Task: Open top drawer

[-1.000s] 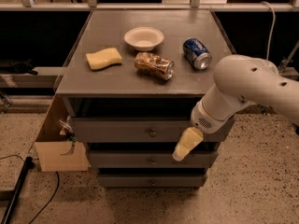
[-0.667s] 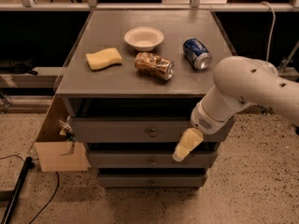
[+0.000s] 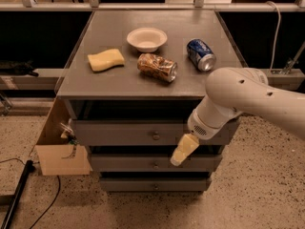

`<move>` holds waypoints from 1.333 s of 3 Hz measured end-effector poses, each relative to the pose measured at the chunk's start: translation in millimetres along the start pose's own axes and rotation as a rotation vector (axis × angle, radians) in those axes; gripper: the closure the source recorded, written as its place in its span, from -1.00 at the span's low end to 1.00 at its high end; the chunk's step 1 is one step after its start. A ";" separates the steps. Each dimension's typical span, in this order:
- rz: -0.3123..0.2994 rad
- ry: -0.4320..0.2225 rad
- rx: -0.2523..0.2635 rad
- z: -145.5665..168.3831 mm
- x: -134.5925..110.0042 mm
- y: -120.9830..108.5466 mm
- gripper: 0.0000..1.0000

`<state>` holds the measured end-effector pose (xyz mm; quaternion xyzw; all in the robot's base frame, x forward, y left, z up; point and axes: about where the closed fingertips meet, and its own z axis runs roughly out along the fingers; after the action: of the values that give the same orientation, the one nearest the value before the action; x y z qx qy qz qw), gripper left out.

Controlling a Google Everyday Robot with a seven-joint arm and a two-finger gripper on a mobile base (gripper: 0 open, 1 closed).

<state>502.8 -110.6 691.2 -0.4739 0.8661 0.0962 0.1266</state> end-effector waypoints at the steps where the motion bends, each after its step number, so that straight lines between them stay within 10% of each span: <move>1: -0.006 -0.080 -0.046 -1.3 -16.7 -2.0 -1.00; 4: -0.025 -0.166 -0.004 -4.9 -33.2 -14.1 -1.00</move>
Offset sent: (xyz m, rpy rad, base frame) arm 0.0225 0.0161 0.0183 0.1992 -0.0900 0.0274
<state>531.3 -93.0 705.4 -0.4754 0.8463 0.1355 0.1983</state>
